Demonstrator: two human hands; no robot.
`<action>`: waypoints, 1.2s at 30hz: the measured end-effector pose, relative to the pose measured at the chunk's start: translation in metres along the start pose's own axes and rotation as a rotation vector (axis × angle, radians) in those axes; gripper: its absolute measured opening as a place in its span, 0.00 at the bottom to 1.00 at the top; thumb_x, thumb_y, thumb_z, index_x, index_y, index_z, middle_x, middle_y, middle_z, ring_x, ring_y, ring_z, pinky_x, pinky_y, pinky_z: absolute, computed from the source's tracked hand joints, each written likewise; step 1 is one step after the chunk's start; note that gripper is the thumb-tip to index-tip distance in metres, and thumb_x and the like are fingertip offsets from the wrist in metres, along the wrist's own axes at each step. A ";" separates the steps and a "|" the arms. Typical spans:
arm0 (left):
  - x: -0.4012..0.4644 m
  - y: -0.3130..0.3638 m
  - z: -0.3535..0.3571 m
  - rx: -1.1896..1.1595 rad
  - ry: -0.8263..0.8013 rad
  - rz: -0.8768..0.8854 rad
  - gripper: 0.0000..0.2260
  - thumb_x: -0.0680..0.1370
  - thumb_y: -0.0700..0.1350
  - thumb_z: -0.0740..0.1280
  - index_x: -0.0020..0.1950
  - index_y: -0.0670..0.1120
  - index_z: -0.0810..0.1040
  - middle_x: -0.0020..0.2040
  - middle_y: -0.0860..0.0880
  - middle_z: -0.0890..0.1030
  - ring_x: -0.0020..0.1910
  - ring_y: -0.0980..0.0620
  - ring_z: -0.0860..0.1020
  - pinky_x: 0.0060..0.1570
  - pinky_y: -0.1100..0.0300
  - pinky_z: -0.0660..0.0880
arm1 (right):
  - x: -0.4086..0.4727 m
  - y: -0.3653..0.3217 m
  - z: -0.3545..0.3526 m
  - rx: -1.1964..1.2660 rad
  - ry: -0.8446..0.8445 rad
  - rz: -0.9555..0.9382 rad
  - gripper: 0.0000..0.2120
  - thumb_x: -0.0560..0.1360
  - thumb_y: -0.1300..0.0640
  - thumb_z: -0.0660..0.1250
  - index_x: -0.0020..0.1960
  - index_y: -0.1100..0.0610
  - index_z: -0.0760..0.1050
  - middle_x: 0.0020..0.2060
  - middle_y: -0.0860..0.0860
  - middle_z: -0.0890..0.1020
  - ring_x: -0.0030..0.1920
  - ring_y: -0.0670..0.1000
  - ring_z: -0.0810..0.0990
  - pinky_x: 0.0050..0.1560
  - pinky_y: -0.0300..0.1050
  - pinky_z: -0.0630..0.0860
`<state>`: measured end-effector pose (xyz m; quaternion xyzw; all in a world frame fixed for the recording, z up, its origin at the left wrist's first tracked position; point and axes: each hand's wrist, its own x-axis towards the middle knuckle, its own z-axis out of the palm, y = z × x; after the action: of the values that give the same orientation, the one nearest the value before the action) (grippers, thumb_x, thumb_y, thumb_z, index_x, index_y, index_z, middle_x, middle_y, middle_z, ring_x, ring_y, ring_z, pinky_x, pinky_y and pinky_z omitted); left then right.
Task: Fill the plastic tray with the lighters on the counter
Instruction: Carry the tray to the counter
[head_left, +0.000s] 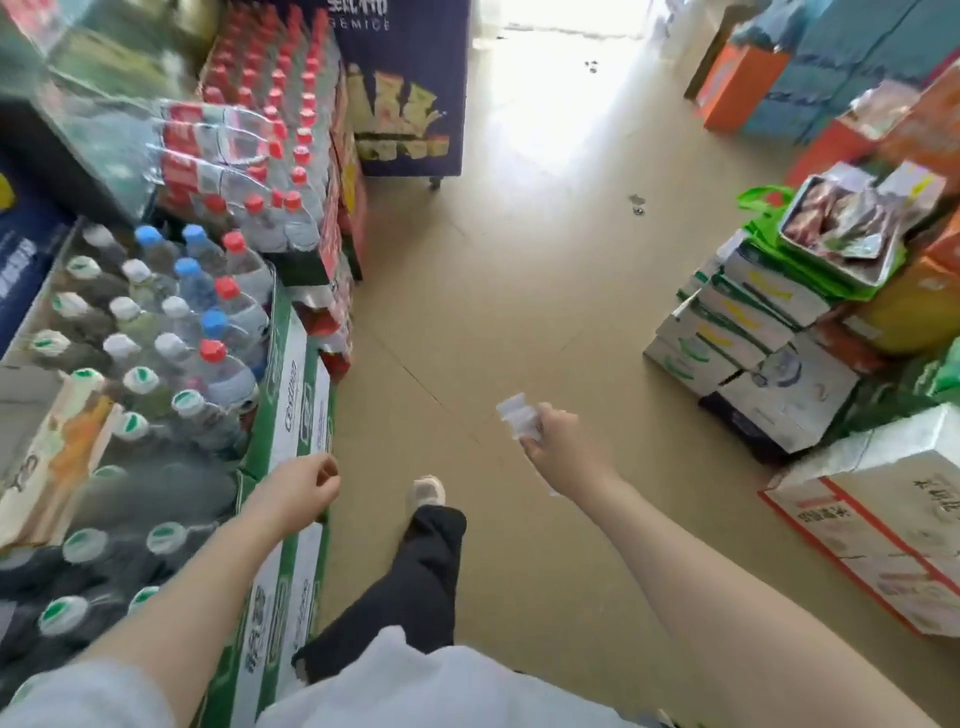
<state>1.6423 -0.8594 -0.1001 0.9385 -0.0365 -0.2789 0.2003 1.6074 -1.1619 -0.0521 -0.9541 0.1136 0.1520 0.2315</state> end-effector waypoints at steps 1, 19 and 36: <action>0.024 0.002 -0.009 -0.014 0.013 -0.015 0.07 0.78 0.46 0.61 0.51 0.46 0.75 0.45 0.50 0.78 0.42 0.52 0.77 0.42 0.57 0.75 | 0.030 -0.004 -0.005 -0.019 -0.009 -0.013 0.04 0.75 0.55 0.59 0.44 0.55 0.66 0.49 0.57 0.78 0.48 0.60 0.76 0.40 0.48 0.68; 0.425 0.144 -0.263 -0.161 0.243 0.055 0.07 0.77 0.45 0.63 0.53 0.47 0.75 0.46 0.52 0.77 0.45 0.52 0.76 0.42 0.60 0.72 | 0.536 -0.043 -0.157 -0.202 -0.120 -0.013 0.09 0.75 0.55 0.57 0.50 0.59 0.69 0.50 0.56 0.78 0.44 0.57 0.75 0.36 0.44 0.68; 0.606 0.052 -0.406 -0.529 0.463 -0.580 0.07 0.75 0.40 0.65 0.51 0.40 0.78 0.46 0.43 0.81 0.47 0.44 0.77 0.46 0.58 0.69 | 0.869 -0.352 -0.223 -0.174 -0.236 -0.688 0.07 0.73 0.51 0.59 0.45 0.55 0.68 0.40 0.53 0.80 0.40 0.57 0.78 0.39 0.50 0.77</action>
<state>2.3730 -0.8723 -0.0777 0.8641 0.3461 -0.1063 0.3495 2.5677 -1.0899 -0.0174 -0.9286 -0.2545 0.1832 0.1984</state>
